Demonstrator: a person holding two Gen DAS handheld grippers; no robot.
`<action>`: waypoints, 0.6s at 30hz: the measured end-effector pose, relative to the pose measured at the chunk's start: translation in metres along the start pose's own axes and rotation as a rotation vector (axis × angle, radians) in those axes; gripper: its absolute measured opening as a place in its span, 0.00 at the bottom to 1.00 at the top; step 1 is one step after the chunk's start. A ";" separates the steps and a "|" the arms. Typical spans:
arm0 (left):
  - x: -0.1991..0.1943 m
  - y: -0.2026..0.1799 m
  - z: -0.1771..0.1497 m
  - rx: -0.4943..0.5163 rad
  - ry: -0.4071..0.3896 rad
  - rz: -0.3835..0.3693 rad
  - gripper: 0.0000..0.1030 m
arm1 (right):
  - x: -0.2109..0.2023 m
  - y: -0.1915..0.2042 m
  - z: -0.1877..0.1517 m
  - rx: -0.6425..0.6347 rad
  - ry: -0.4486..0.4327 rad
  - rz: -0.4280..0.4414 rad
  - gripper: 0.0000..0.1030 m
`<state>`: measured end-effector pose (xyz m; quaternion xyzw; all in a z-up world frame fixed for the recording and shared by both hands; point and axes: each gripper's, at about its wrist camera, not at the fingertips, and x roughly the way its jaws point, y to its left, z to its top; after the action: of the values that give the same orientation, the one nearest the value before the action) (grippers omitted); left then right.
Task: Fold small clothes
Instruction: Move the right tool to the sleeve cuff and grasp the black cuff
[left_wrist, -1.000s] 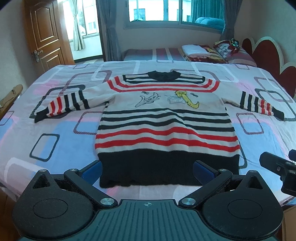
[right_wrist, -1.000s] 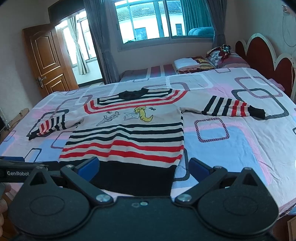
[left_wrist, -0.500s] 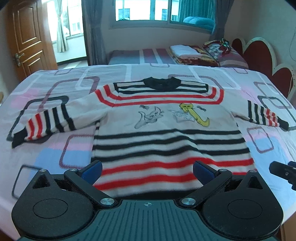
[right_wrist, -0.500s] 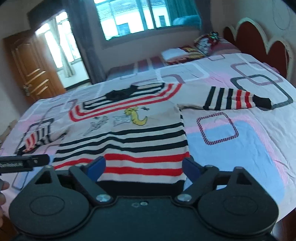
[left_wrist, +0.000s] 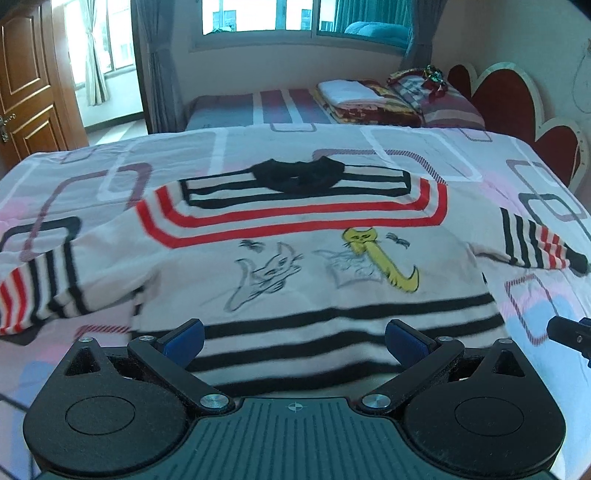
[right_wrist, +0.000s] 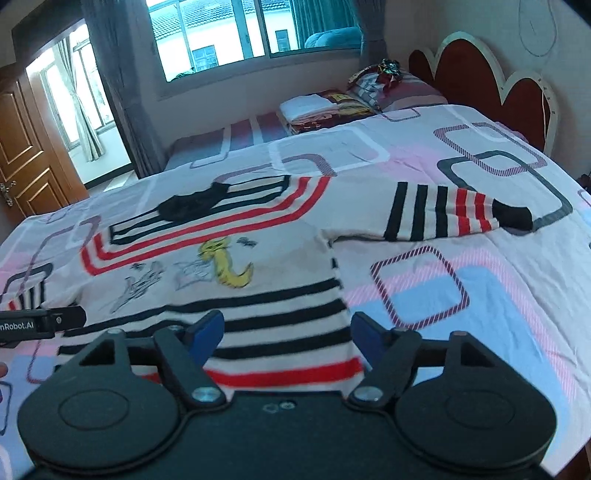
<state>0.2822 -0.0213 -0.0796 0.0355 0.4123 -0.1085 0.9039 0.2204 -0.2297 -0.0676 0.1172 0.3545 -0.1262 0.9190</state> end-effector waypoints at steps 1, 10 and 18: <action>0.007 -0.008 0.004 -0.002 0.004 0.002 1.00 | 0.007 -0.006 0.004 -0.001 0.002 -0.002 0.70; 0.081 -0.105 0.042 0.016 0.039 -0.034 1.00 | 0.073 -0.114 0.044 0.100 0.048 -0.067 0.52; 0.132 -0.164 0.064 0.044 0.053 -0.007 1.00 | 0.115 -0.206 0.067 0.208 0.075 -0.165 0.49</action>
<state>0.3762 -0.2125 -0.1325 0.0570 0.4338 -0.1197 0.8912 0.2792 -0.4610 -0.1235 0.1870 0.3821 -0.2330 0.8745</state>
